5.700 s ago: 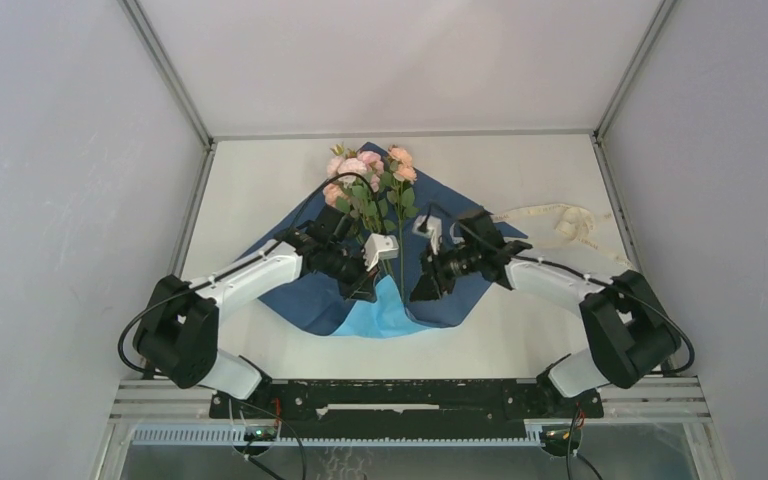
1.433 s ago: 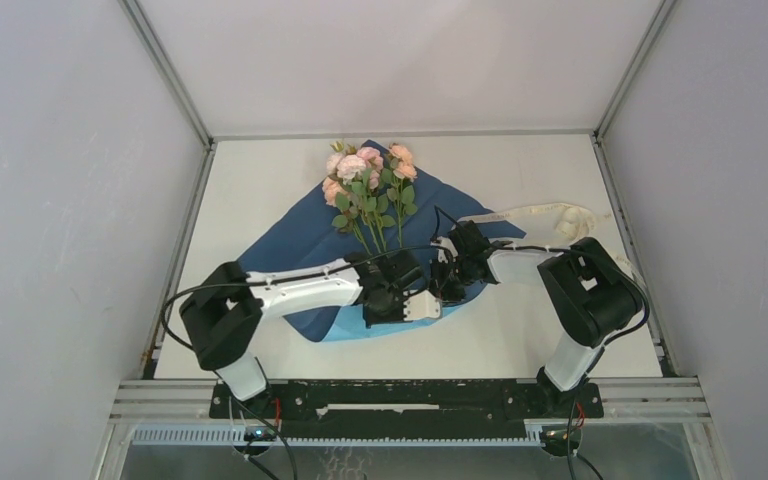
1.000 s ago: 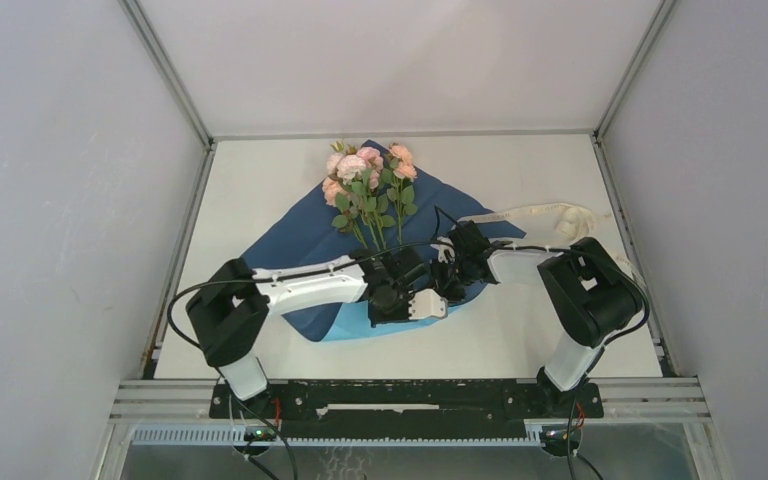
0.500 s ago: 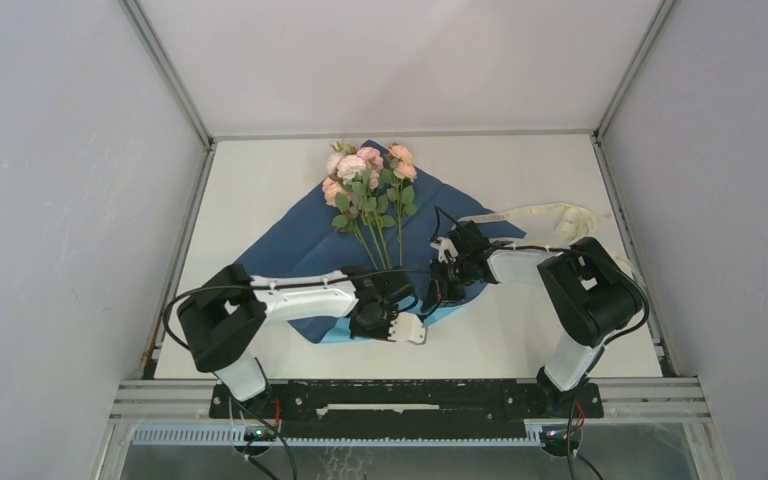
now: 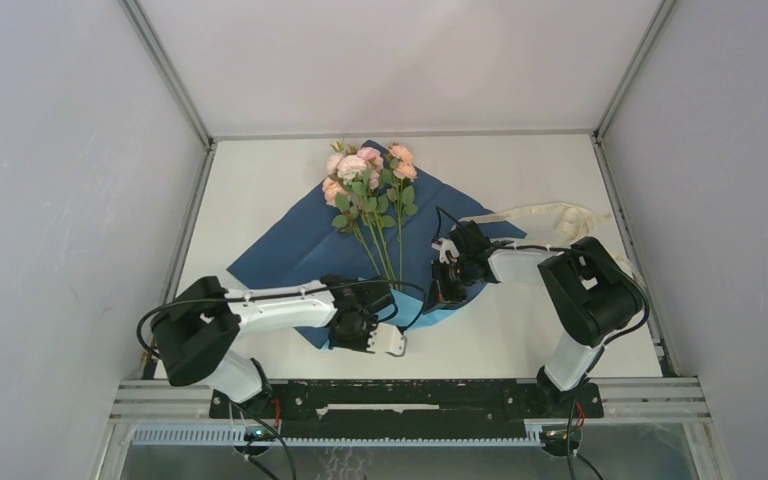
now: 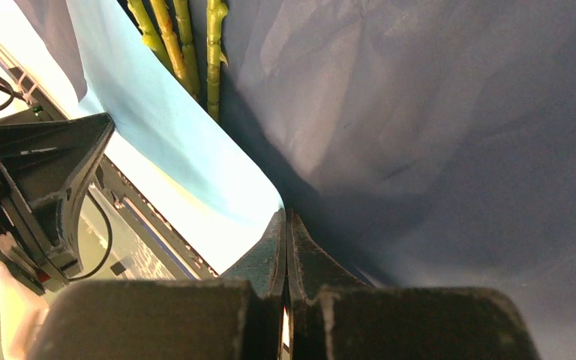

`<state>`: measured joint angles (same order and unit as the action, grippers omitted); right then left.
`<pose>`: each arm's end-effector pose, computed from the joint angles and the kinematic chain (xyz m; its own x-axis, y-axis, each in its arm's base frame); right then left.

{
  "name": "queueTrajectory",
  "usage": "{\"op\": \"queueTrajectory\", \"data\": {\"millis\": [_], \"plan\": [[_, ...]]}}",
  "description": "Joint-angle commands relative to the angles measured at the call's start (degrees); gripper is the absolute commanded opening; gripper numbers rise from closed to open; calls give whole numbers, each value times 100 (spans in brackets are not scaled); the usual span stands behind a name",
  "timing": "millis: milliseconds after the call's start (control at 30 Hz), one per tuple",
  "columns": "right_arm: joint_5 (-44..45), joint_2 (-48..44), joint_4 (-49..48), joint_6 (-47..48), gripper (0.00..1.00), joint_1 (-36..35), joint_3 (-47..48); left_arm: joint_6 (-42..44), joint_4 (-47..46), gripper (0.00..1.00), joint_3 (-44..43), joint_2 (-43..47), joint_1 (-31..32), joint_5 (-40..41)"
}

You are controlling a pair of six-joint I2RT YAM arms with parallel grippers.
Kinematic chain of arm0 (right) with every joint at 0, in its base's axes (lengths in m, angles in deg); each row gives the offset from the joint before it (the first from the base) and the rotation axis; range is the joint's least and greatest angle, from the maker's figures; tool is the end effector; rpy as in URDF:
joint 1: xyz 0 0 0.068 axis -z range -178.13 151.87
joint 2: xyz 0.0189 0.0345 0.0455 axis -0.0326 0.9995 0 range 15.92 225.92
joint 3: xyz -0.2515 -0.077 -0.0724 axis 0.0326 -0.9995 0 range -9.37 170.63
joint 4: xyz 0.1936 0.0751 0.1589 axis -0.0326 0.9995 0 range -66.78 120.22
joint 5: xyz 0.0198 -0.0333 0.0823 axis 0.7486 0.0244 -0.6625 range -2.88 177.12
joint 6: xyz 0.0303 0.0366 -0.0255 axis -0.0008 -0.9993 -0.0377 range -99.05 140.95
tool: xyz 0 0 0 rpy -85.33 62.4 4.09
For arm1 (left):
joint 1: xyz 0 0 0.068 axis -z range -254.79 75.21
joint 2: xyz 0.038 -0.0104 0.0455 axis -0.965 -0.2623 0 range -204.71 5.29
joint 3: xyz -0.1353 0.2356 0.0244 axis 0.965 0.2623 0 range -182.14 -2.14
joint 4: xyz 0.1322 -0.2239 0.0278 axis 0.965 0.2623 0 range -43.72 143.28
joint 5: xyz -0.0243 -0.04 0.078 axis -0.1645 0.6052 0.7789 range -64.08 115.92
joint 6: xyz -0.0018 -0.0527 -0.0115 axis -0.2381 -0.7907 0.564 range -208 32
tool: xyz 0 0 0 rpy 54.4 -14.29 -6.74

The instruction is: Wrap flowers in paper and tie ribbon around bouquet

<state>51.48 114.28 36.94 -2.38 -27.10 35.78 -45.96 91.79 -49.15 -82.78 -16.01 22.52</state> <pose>0.2468 0.1603 0.1196 -0.9741 -0.1714 -0.1475 -0.2261 0.7279 0.6473 0.1236 -0.2079 0.1522 0.1887 0.9784 -0.0839 0.9818 -0.1897 -0.0040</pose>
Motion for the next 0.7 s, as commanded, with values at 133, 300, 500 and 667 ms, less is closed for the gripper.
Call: {"op": "queueTrajectory", "data": {"millis": [133, 300, 500, 667], "plan": [[395, -36, 251, 228, 0, 144, -45, -36, 855, 1, 537, 331, -735, -717], [451, -91, 306, 175, 0, 92, -41, -79, 1294, 7, -150, 996, -969, -1416], [496, -127, 185, -4, 0, -5, -41, -1108, 350, 20, -1366, 349, -1173, -2948], [661, -338, 195, -105, 6, -37, -41, -2306, -506, 21, -2152, -1249, -1533, -2541]]}}
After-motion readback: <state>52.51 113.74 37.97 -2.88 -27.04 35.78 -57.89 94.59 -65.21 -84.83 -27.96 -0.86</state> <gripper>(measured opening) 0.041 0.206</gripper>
